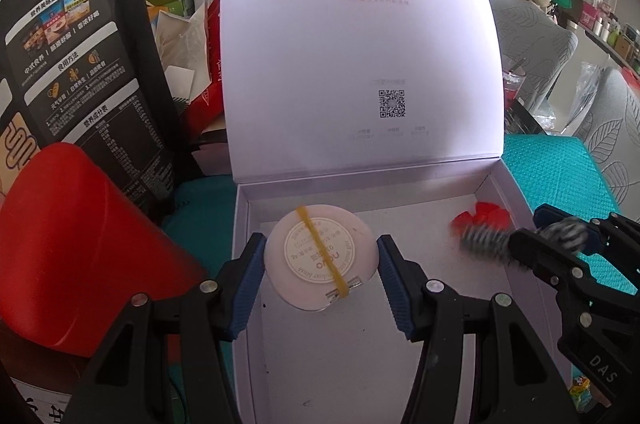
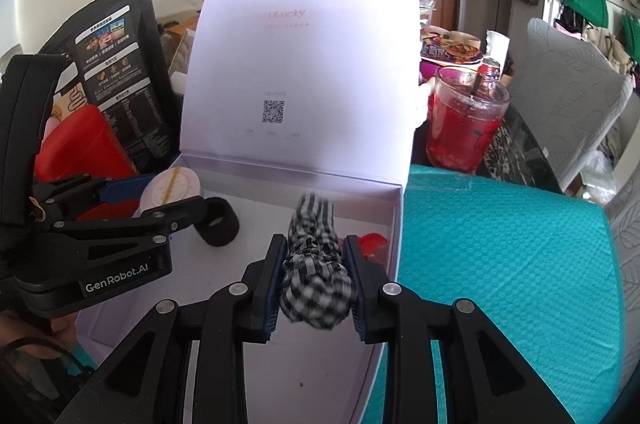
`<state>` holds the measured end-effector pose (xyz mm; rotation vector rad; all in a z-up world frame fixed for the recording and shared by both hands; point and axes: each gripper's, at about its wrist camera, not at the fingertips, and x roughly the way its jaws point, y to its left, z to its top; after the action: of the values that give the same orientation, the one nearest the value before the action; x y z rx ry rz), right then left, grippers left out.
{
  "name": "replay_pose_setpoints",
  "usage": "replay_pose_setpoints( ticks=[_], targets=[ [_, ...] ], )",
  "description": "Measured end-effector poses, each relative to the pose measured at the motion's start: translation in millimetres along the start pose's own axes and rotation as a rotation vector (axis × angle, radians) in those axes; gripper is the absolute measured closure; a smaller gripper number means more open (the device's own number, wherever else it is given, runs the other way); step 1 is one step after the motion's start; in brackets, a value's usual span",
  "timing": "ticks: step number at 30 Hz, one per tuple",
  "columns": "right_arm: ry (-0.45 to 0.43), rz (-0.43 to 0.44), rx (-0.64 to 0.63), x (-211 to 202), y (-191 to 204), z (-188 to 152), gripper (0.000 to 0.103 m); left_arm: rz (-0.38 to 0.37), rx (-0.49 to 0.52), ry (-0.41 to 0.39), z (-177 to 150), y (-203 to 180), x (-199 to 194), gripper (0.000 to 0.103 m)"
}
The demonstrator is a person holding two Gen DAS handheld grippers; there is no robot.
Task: Organize rigid objects
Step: 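Open the right tool to drop the scrunchie in the box while the left tool releases the compact, then withdraw both tools from the box back toward the remaining items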
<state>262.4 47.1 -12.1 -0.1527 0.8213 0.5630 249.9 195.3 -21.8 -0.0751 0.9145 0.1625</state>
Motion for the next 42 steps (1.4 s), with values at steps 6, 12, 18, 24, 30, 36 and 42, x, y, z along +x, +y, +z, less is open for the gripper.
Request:
replay_pose_setpoints(
  ticks=[6, 12, 18, 24, 30, 36, 42],
  targets=[
    [-0.012, -0.035, -0.007, -8.0, 0.0, 2.3, 0.062, 0.001, -0.004, 0.002, -0.3, -1.4, -3.9, 0.046],
    [-0.024, -0.06, -0.015, -19.3, 0.6, 2.3, 0.062, 0.013, 0.005, -0.024, 1.9, -2.0, -15.4, 0.046],
    [-0.036, -0.063, -0.016, -33.4, 4.2, -0.3, 0.062, 0.007, 0.006, -0.063, 1.9, -3.3, -35.5, 0.046],
    [-0.065, -0.073, -0.023, -54.8, 10.0, 1.0, 0.062, 0.013, -0.002, -0.101, 2.5, -3.2, -60.0, 0.046],
    [-0.11, -0.078, -0.029, -82.2, 17.4, 2.4, 0.062, 0.013, 0.009, -0.146, -0.4, -6.5, -93.9, 0.046],
    [-0.153, -0.085, -0.031, -114.2, 24.0, -0.4, 0.062, 0.02, 0.015, -0.188, -6.6, -9.9, -129.7, 0.046],
    [-0.204, -0.088, -0.037, -149.7, 33.4, -7.9, 0.062, 0.024, 0.013, -0.227, -15.6, -10.1, -163.5, 0.046]
  ],
)
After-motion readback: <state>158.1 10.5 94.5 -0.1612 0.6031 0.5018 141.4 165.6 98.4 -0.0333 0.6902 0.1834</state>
